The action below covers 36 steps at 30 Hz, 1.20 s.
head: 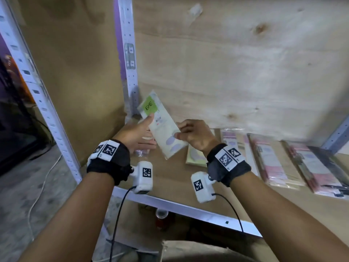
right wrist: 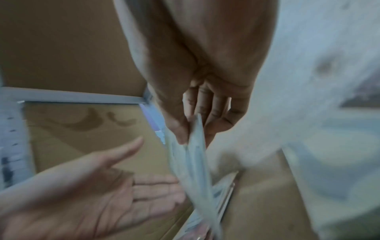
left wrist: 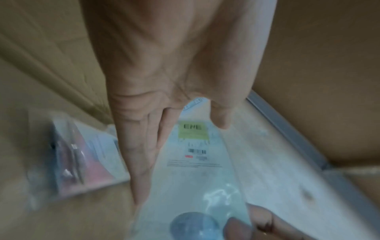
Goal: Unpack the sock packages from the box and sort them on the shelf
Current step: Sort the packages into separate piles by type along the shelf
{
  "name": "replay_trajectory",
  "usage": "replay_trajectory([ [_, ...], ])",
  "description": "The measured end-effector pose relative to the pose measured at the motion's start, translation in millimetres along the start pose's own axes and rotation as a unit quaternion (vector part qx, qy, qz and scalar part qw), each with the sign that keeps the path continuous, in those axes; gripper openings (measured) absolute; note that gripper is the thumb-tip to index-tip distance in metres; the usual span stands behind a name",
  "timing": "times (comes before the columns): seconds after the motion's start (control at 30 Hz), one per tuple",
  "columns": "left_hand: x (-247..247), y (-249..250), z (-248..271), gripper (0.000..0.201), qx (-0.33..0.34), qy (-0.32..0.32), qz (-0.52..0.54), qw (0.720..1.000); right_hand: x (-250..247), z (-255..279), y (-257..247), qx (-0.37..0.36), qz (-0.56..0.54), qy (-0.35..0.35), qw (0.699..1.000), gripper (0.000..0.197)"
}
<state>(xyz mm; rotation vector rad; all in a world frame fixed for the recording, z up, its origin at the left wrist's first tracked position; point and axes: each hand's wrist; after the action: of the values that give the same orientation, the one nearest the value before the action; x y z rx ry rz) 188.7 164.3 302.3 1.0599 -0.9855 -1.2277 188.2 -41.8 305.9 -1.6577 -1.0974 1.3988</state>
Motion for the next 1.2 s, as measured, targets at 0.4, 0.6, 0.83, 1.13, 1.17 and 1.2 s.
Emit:
replay_trajectory([
  [0.4,99.5,-9.3,16.4,0.027,0.07,-0.138,0.036,0.987,-111.6,68.9,39.0,-0.091,0.145,0.054,0.984,0.027],
  [0.6,133.7,-31.6,20.3,0.034,0.075,-0.199,-0.023,0.977,-148.2,77.2,82.5,0.076,-0.004,-0.044,0.996,0.019],
  [0.83,132.0,-23.3,-3.8,0.03,0.171,0.015,-0.028,0.985,-163.7,78.4,97.1,0.083,-0.058,-0.071,0.992,0.023],
  [1.13,142.5,-26.2,-14.3,0.062,0.276,0.02,-0.227,0.934,-174.8,82.3,97.3,0.071,-0.032,-0.116,0.99,0.019],
  [1.17,143.2,-27.1,-16.2,0.062,0.247,0.01,-0.196,0.949,-175.8,83.7,97.0,0.072,-0.053,-0.116,0.989,0.016],
  [1.2,143.6,-27.4,-17.9,0.057,0.211,-0.004,-0.164,0.964,-176.5,84.9,96.4,0.078,-0.077,-0.115,0.987,0.011],
])
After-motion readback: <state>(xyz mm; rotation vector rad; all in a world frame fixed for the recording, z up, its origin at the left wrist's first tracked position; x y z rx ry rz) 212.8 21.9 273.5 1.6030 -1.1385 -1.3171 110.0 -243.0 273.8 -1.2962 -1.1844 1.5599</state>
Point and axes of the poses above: each hand's wrist, its own z-axis away from the middle knuckle, its own x-axis out of the palm, y = z × x, and after that the axes turned 6 degrees about y, right-handed
